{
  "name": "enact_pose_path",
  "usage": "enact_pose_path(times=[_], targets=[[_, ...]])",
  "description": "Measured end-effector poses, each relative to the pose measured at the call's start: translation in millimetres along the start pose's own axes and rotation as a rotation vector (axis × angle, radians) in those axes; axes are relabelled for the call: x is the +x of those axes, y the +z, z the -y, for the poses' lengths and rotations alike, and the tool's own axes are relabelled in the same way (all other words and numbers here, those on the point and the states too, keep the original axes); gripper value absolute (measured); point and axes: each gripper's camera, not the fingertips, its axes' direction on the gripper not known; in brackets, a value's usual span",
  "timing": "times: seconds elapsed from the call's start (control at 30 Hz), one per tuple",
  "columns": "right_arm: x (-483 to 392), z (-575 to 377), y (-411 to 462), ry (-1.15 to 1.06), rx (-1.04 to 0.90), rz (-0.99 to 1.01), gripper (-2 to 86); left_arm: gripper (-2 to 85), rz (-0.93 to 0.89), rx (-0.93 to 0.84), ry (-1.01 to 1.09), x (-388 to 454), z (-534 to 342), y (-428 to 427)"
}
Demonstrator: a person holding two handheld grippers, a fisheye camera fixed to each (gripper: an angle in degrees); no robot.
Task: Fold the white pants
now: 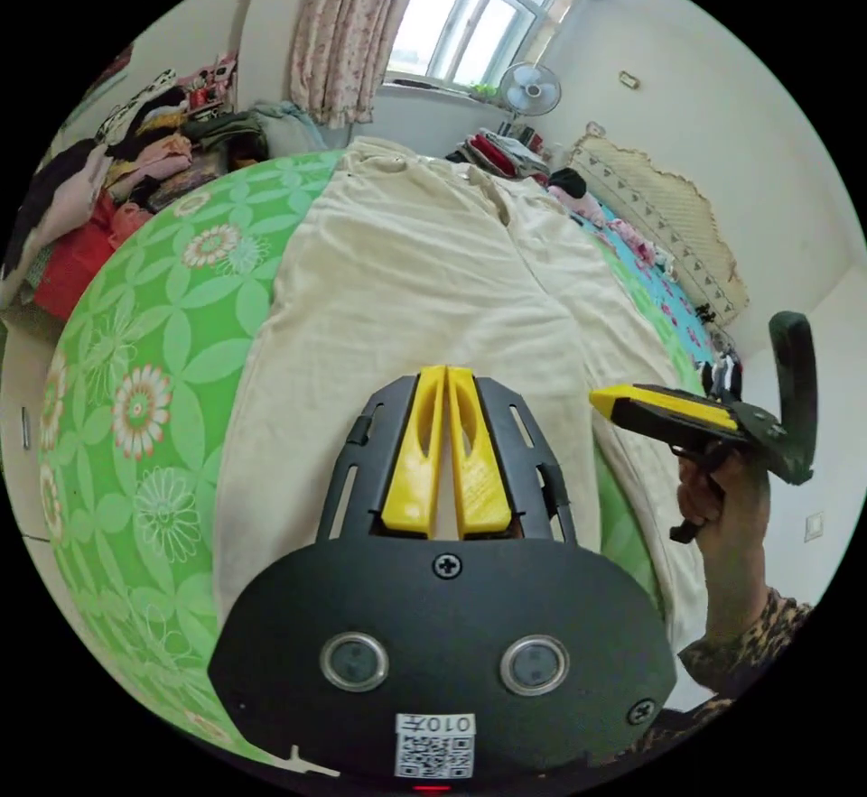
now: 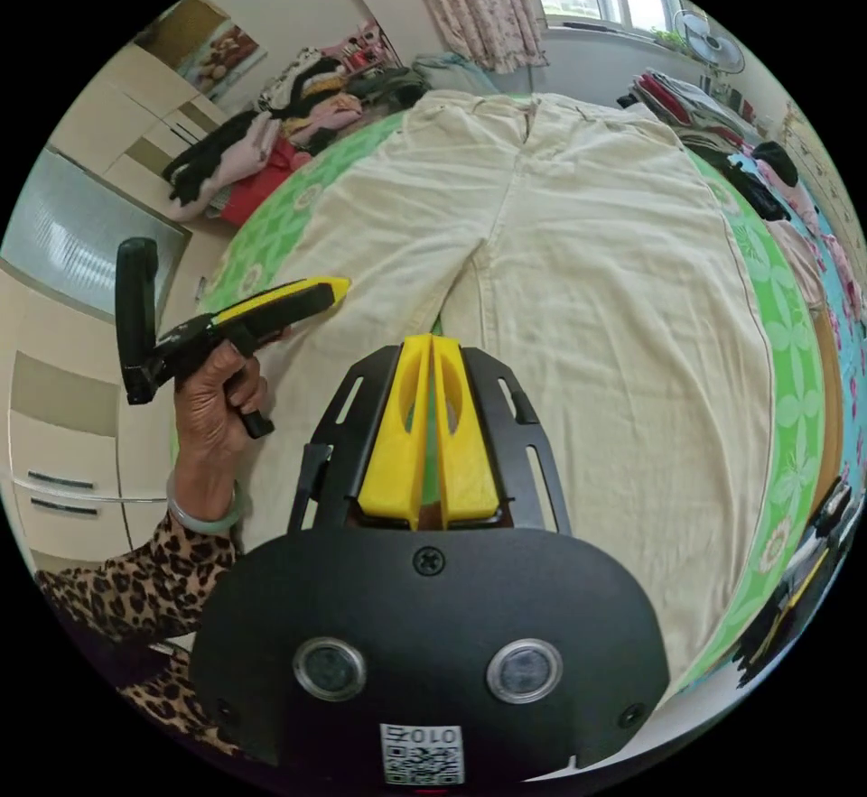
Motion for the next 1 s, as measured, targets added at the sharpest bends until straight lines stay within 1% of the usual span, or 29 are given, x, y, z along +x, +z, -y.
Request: enact_pose_path(times=[0.03, 0.07, 0.1, 0.17, 0.2, 0.23, 0.3, 0.33, 0.4, 0.5, 0.6, 0.7, 0.77, 0.83, 0.87, 0.9, 1.0], targets=[[4.2, -13.5, 6.2, 0.01, 0.004, 0.004, 2.1, -0.3, -0.046, 0.027, -0.023, -10.7, -0.1, -3.3], [8.0, -21.2, 9.8, 0.026, 0.006, 0.009, 2.1, -0.3, -0.079, 0.038, -0.096, -27.2, -1.4, -4.4], [19.2, -36.2, 20.4, 0.065, -0.008, 0.049, 2.2, -0.3, -0.116, 0.037, -0.125, -36.1, -1.6, -3.3], [44.5, -58.5, 38.8, 0.136, -0.011, 0.226, 2.4, -0.2, -0.319, 0.041, -0.195, -71.3, -3.0, 3.7], [64.2, -74.7, 50.0, 0.197, 0.017, 0.376, 2.6, -0.2, -0.355, 0.041, -0.204, -77.7, -2.9, 5.2], [83.1, -90.2, 64.5, 0.245, 0.044, 0.573, 3.0, -0.2, -0.403, 0.041, -0.213, -86.8, -2.5, 7.3], [108.7, -114.2, 88.9, 0.321, 0.111, 0.825, 3.5, -0.2, -0.445, 0.041, -0.225, -95.9, -1.4, 9.4], [119.9, -127.8, 104.5, 0.374, 0.132, 0.878, 3.8, -0.2, -0.451, 0.036, -0.22, -98.8, 0.3, 9.4], [128.6, -143.9, 123.4, 0.4, 0.175, 0.959, 3.4, -0.3, -0.438, 0.028, -0.202, -99.7, 4.2, 8.1], [127.1, -155.6, 143.9, 0.409, 0.183, 0.968, 3.6, -0.3, -0.402, 0.024, -0.184, -98.8, 9.0, 5.2], [131.6, -163.2, 172.5, 0.43, 0.18, 1.085, 3.5, -0.3, -0.413, 0.026, -0.189, -103.9, 11.5, 5.3], [136.1, -178.7, 185.0, 0.42, 0.192, 1.116, 2.8, -0.2, -0.44, 0.029, -0.198, -110.3, 13.3, 6.3], [140.7, -193.3, 186.3, 0.396, 0.201, 1.085, 2.5, -0.2, -0.445, 0.03, -0.199, -112.9, 15.2, 6.2], [156.9, -223.0, 186.3, 0.399, 0.287, 1.177, 2.4, -0.2, -0.443, 0.029, -0.196, -113.9, 17.0, 5.8], [161.9, -230.6, 186.8, 0.412, 0.303, 1.191, 2.4, -0.2, -0.443, 0.028, -0.194, -114.5, 18.1, 5.6], [170.1, -243.3, 186.5, 0.43, 0.321, 1.171, 2.6, -0.2, -0.444, 0.028, -0.194, -115.0, 18.6, 5.6], [169.8, -253.5, 186.4, 0.408, 0.265, 1.025, 3.6, -0.2, -0.447, 0.028, -0.195, -116.6, 20.8, 5.6]])
